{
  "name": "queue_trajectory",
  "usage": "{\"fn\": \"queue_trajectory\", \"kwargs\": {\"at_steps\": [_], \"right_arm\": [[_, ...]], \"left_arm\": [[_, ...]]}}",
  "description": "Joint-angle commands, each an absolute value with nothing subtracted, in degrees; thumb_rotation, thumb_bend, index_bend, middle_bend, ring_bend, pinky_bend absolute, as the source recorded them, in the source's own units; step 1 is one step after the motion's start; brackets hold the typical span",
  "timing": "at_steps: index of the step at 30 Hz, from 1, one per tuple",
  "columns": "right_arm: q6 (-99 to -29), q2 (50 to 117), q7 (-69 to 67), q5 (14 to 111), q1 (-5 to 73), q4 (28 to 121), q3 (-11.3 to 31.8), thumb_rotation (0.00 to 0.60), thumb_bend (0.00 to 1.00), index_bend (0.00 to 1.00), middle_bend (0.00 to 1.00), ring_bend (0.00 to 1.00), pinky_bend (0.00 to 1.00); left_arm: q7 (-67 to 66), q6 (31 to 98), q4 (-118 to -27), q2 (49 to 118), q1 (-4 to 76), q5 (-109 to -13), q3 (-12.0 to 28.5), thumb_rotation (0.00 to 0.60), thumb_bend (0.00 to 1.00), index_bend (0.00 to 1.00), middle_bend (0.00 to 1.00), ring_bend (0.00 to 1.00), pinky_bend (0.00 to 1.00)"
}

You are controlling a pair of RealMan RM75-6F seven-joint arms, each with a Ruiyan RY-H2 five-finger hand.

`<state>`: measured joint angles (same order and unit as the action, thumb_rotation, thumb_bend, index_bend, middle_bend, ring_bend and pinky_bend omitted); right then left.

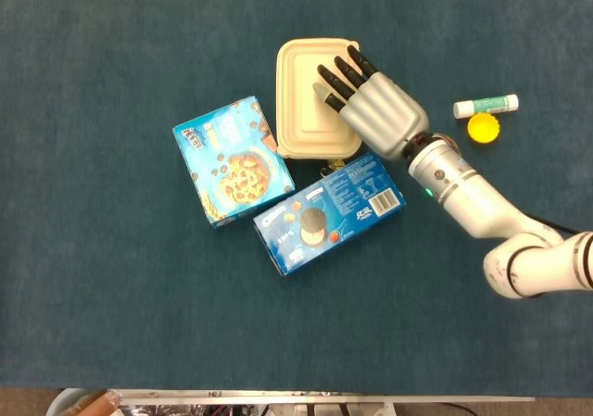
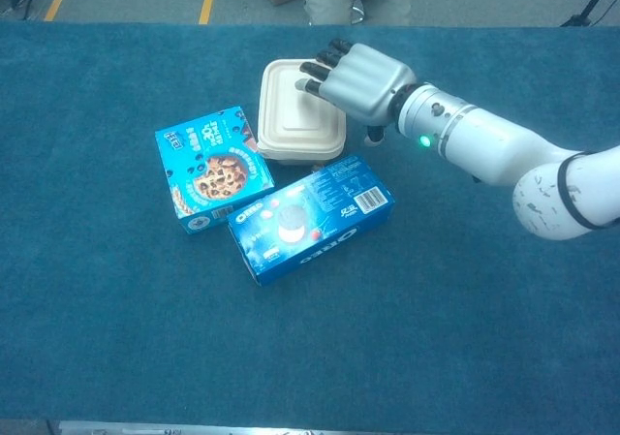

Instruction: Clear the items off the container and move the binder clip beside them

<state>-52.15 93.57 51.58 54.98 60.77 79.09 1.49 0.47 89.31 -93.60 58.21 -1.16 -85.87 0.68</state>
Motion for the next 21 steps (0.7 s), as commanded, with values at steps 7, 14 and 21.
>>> {"fn": "queue_trajectory", "kwargs": {"at_steps": [7, 14, 21], "right_arm": [[-53.27, 98.17, 51.46, 56.94, 60.03, 73.96, 2.10, 0.600, 0.00, 0.00, 0.00, 0.00, 0.01], [-55.02, 101.88, 50.51, 60.02, 59.14, 69.68, 2.60, 0.600, 0.00, 0.00, 0.00, 0.00, 0.01], [-55.66, 104.65, 49.59, 62.67, 58.57, 66.02, 3.34, 0.600, 0.00, 0.00, 0.00, 0.00, 0.01]], "left_arm": [[1.45, 88.54, -93.29, 58.01, -0.99, -85.44, 0.72, 0.600, 0.39, 0.18, 0.13, 0.06, 0.05], [3.22, 87.58, -93.37, 57.44, -0.82, -85.27, 0.53, 0.600, 0.39, 0.18, 0.13, 0.06, 0.05], [3.88, 87.28, -93.07, 57.37, -0.79, -85.14, 0.49, 0.600, 0.39, 0.18, 0.13, 0.06, 0.05]]}}
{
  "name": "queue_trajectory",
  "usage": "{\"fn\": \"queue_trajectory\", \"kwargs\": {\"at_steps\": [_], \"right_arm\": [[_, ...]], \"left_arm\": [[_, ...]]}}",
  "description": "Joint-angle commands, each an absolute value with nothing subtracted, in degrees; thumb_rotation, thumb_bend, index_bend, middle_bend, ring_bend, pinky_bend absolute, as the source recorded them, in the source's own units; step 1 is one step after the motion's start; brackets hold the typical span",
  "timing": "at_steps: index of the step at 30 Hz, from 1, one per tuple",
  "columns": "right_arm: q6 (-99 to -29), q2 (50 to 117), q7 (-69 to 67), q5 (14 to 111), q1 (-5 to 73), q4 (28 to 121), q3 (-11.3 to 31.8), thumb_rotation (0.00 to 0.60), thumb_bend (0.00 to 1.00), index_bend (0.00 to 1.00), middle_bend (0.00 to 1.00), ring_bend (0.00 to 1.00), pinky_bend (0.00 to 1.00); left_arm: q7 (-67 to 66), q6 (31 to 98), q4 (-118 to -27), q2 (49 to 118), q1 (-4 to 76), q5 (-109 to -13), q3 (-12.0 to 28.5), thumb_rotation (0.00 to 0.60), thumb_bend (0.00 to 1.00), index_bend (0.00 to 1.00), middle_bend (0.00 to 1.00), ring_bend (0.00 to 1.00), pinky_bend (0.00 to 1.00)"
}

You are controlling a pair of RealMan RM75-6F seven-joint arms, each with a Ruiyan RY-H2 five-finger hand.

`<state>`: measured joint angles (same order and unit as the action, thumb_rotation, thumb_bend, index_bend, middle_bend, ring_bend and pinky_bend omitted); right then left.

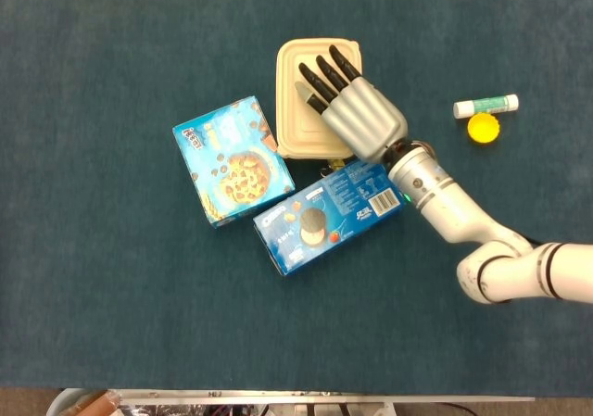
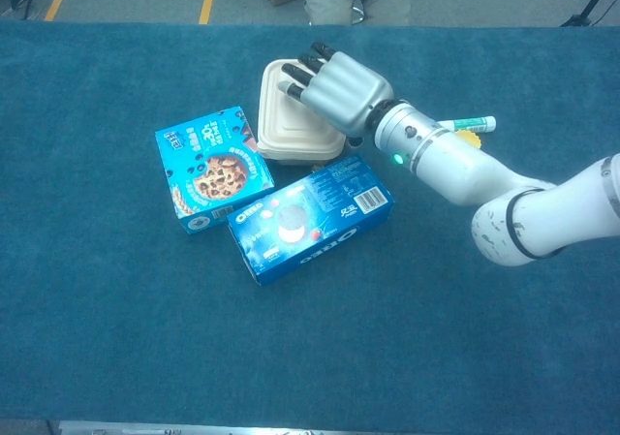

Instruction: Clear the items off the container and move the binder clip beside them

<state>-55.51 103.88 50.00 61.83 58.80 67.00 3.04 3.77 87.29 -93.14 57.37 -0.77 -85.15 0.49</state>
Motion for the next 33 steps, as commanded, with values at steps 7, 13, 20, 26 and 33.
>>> {"fn": "queue_trajectory", "kwargs": {"at_steps": [7, 13, 20, 26, 33], "right_arm": [[-55.84, 105.99, 45.85, 66.39, 57.84, 63.70, 3.89, 0.600, 0.12, 0.00, 0.00, 0.00, 0.01], [-56.73, 105.76, 42.15, 69.58, 57.57, 63.54, 5.19, 0.600, 0.30, 0.00, 0.02, 0.00, 0.02], [-56.64, 106.50, 40.57, 70.95, 57.49, 62.60, 6.75, 0.600, 0.36, 0.00, 0.06, 0.00, 0.05], [-56.36, 107.83, 40.77, 70.25, 58.27, 61.95, 9.64, 0.600, 0.36, 0.00, 0.09, 0.00, 0.08], [-55.37, 109.46, 42.57, 67.61, 59.78, 61.40, 13.34, 0.600, 0.36, 0.00, 0.12, 0.01, 0.09]], "left_arm": [[4.33, 87.49, -92.70, 57.35, -0.99, -85.15, 0.45, 0.600, 0.39, 0.18, 0.13, 0.06, 0.05], [4.47, 87.62, -92.57, 57.41, -1.00, -85.37, 0.45, 0.600, 0.39, 0.18, 0.13, 0.06, 0.05], [4.63, 87.70, -92.40, 57.44, -1.04, -85.45, 0.46, 0.600, 0.39, 0.18, 0.13, 0.06, 0.05], [4.64, 87.81, -92.43, 57.35, -1.19, -85.36, 0.42, 0.600, 0.39, 0.18, 0.13, 0.06, 0.05], [4.44, 88.02, -92.62, 57.21, -1.37, -85.30, 0.41, 0.600, 0.39, 0.18, 0.13, 0.06, 0.05]]}}
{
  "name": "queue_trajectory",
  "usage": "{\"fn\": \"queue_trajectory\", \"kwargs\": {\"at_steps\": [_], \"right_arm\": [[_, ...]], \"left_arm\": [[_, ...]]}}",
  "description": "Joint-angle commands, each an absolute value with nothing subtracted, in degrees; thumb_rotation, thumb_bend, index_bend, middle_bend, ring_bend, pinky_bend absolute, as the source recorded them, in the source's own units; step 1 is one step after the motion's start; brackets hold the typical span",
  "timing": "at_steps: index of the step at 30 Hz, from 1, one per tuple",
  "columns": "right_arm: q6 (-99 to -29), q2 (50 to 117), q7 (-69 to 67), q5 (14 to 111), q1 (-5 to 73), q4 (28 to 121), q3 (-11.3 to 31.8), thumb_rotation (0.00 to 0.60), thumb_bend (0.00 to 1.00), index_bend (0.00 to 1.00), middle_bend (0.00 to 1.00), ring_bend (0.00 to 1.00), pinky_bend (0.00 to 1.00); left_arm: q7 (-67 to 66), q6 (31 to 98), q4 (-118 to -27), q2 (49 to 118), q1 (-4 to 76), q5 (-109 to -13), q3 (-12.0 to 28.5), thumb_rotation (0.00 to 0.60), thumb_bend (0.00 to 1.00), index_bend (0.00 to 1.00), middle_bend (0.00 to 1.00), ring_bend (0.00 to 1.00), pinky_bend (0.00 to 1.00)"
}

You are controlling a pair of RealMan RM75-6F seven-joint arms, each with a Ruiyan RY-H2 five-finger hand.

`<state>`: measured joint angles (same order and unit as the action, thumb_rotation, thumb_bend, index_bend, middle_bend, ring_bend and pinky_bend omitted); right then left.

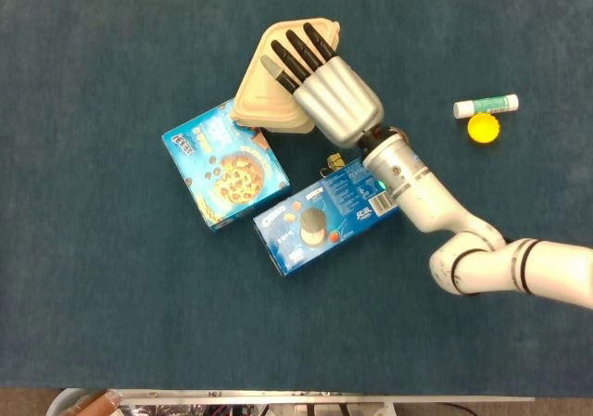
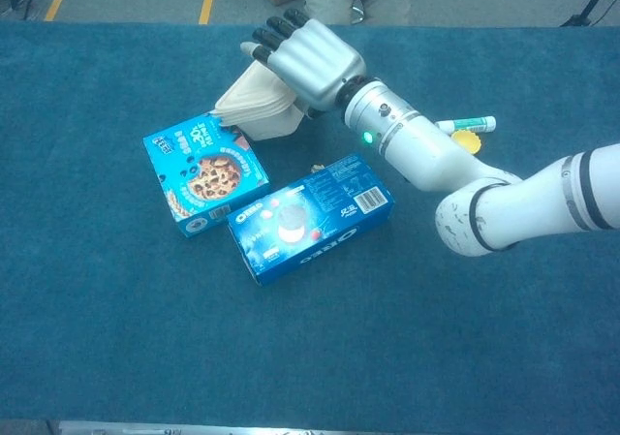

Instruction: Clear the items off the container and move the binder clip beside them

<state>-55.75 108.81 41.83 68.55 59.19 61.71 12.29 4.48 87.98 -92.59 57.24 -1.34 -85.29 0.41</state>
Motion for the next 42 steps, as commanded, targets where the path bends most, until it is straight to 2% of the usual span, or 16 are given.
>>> {"fn": "queue_trajectory", "kwargs": {"at_steps": [1, 17, 18, 22, 30, 35, 42], "right_arm": [[-55.25, 109.77, 42.99, 67.09, 60.04, 61.17, 13.91, 0.600, 0.36, 0.00, 0.12, 0.01, 0.09], [-53.31, 112.20, 46.57, 61.51, 62.50, 57.97, 17.97, 0.600, 0.36, 0.00, 0.14, 0.04, 0.11], [-53.13, 112.12, 46.53, 61.44, 62.50, 57.93, 17.86, 0.600, 0.36, 0.02, 0.15, 0.06, 0.13], [-52.75, 111.95, 46.09, 61.28, 62.43, 57.96, 17.53, 0.600, 0.37, 0.21, 0.29, 0.17, 0.22], [-53.07, 112.24, 44.98, 61.54, 62.61, 57.26, 17.42, 0.600, 0.41, 0.52, 0.52, 0.44, 0.39], [-54.02, 112.16, 42.09, 63.27, 62.42, 57.04, 17.23, 0.600, 0.47, 0.62, 0.59, 0.54, 0.47], [-56.17, 111.72, 37.03, 66.63, 62.06, 56.72, 17.20, 0.600, 0.48, 0.68, 0.63, 0.61, 0.53]], "left_arm": [[4.42, 88.05, -92.68, 57.17, -1.40, -85.32, 0.39, 0.600, 0.39, 0.18, 0.13, 0.06, 0.05], [4.02, 88.14, -93.15, 56.96, -1.77, -84.76, 0.42, 0.600, 0.39, 0.18, 0.13, 0.06, 0.05], [4.02, 88.15, -93.18, 56.95, -1.78, -84.73, 0.44, 0.600, 0.39, 0.18, 0.13, 0.06, 0.05], [3.99, 88.16, -93.28, 56.96, -1.74, -84.85, 0.48, 0.600, 0.39, 0.18, 0.13, 0.06, 0.05], [4.00, 88.45, -93.47, 56.81, -1.80, -85.15, 0.51, 0.600, 0.39, 0.18, 0.13, 0.06, 0.05], [3.96, 88.46, -93.53, 56.83, -1.88, -85.07, 0.48, 0.600, 0.39, 0.18, 0.13, 0.06, 0.05], [3.78, 88.48, -93.60, 56.79, -1.78, -85.26, 0.55, 0.600, 0.39, 0.18, 0.13, 0.06, 0.05]]}}
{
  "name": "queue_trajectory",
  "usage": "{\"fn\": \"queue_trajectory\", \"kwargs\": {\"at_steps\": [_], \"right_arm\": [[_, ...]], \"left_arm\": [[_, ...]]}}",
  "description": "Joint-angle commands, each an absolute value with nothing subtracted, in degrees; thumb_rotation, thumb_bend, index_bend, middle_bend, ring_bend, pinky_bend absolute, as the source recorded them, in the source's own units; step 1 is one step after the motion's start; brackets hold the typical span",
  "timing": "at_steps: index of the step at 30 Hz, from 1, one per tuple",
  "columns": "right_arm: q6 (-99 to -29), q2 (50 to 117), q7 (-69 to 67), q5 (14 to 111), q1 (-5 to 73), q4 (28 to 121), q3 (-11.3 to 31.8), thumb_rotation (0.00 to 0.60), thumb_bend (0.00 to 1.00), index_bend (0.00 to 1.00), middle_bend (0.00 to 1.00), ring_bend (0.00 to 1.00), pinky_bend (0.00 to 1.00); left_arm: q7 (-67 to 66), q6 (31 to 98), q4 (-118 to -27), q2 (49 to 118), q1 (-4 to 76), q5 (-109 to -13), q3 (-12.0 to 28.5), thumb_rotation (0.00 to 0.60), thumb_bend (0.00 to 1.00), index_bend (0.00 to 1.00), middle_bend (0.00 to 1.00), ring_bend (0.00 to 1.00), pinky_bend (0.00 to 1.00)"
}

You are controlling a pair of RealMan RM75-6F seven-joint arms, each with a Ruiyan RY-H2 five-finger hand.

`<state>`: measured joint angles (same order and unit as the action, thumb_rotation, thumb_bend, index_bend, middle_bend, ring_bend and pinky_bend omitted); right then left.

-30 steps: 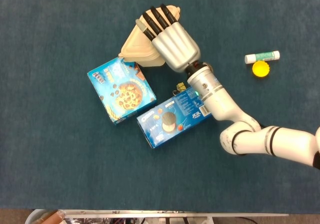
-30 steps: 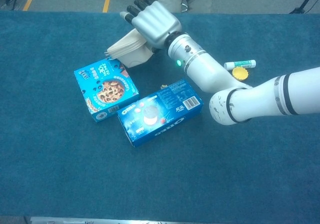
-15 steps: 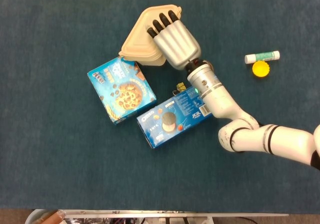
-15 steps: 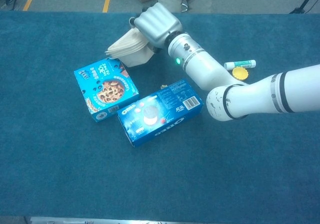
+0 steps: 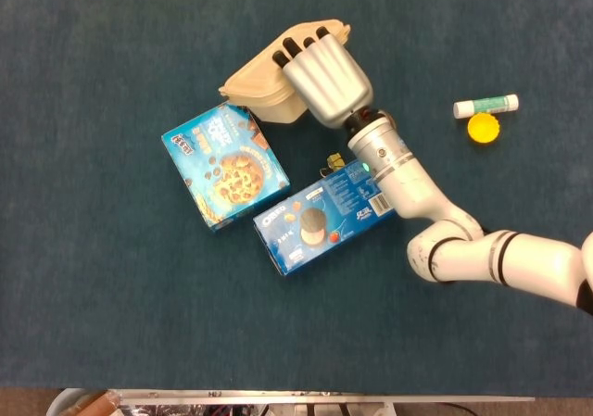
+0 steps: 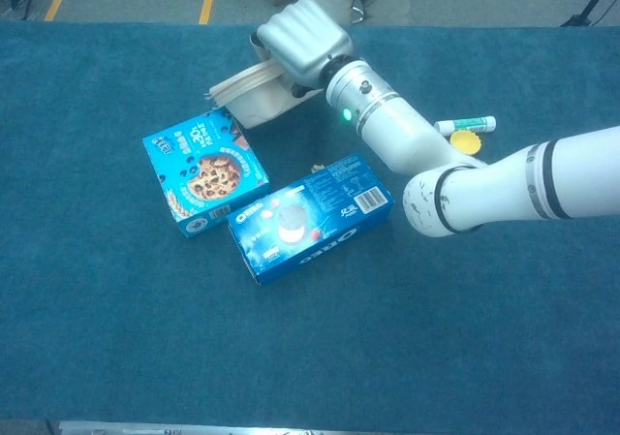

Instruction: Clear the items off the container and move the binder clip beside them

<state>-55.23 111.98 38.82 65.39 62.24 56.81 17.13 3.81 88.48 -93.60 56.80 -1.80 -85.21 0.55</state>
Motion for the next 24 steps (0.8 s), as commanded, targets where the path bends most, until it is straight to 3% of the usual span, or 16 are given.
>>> {"fn": "queue_trajectory", "kwargs": {"at_steps": [1, 24], "right_arm": [[-56.48, 111.64, 36.49, 66.98, 62.04, 56.74, 17.29, 0.600, 0.48, 0.68, 0.63, 0.62, 0.53], [-60.41, 112.61, 29.78, 72.75, 64.87, 63.14, 20.20, 0.600, 0.48, 0.69, 0.64, 0.63, 0.53]], "left_arm": [[3.75, 88.49, -93.61, 56.79, -1.77, -85.30, 0.55, 0.600, 0.39, 0.18, 0.13, 0.06, 0.05], [3.06, 89.08, -94.36, 56.43, -1.99, -85.69, 0.49, 0.600, 0.39, 0.18, 0.13, 0.06, 0.05]]}}
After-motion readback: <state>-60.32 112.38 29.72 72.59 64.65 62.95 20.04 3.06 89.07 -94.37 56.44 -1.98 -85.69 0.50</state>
